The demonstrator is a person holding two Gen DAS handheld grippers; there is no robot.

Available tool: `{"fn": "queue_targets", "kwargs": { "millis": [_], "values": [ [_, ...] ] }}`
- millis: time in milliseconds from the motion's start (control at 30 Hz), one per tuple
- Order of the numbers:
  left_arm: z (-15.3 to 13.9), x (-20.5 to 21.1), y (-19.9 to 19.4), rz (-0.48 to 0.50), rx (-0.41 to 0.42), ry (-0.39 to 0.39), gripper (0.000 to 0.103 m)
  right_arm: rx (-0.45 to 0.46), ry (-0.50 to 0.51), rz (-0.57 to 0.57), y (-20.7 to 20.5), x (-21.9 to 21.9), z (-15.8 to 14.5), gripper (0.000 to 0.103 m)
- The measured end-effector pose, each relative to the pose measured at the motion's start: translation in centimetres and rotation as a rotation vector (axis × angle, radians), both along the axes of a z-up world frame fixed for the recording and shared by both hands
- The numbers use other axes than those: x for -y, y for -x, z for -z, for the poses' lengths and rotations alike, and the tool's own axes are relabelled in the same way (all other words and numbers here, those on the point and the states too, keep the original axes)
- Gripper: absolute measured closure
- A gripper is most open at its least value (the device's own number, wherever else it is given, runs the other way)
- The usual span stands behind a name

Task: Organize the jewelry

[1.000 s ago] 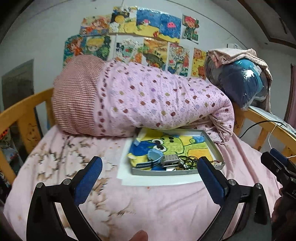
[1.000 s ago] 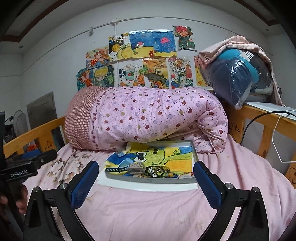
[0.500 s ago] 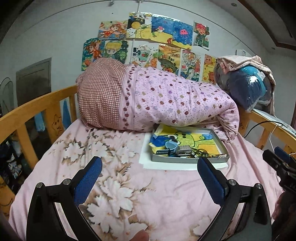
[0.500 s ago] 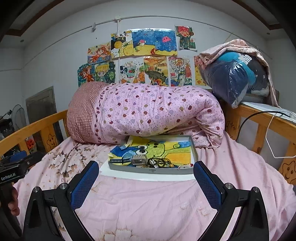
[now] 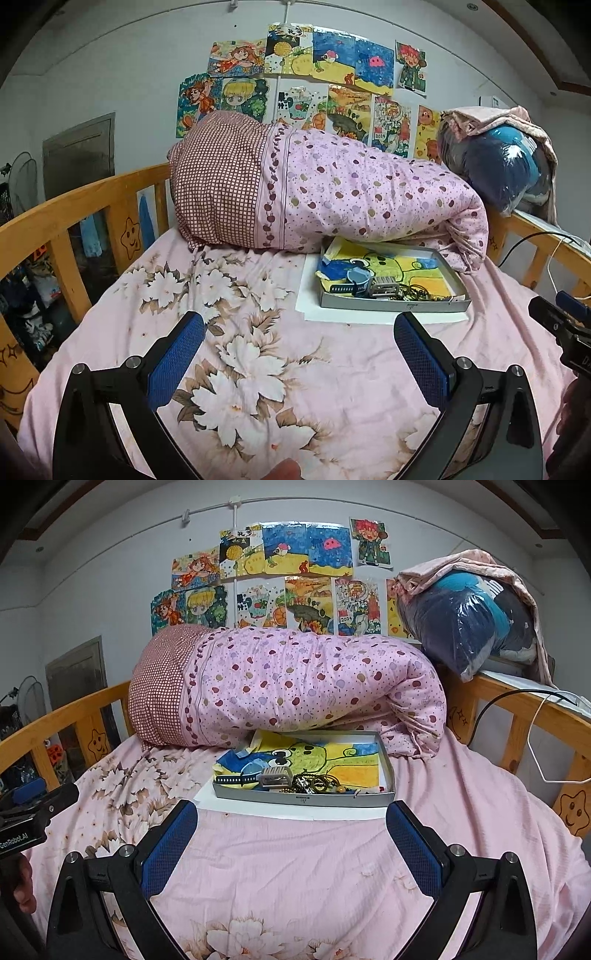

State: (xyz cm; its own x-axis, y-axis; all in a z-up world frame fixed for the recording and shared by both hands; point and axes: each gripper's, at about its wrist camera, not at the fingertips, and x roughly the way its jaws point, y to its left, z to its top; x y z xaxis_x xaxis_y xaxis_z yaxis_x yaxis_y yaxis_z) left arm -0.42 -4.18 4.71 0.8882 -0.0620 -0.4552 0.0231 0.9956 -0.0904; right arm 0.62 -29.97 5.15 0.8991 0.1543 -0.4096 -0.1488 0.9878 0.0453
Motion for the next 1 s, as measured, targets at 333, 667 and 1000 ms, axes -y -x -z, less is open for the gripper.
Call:
{"fn": "queue_targets", "kwargs": {
  "millis": [333,667,1000],
  "values": [
    [0.44,0.18,0.17,0.008,-0.005,-0.014,0.002,-0.008,-0.004,-0.002,-0.03,0.13,0.16,0.000],
    [0.57,0.27,0.22,0.011,-0.006,-0.017,0.002,-0.007,-0.003,-0.003,-0.05,0.23,0.15,0.000],
    [0.56,0.41,0.29,0.015,-0.004,-0.020,0.002,-0.008,-0.005,-0.003,-0.04,0.25,0.14,0.000]
  ]
}}
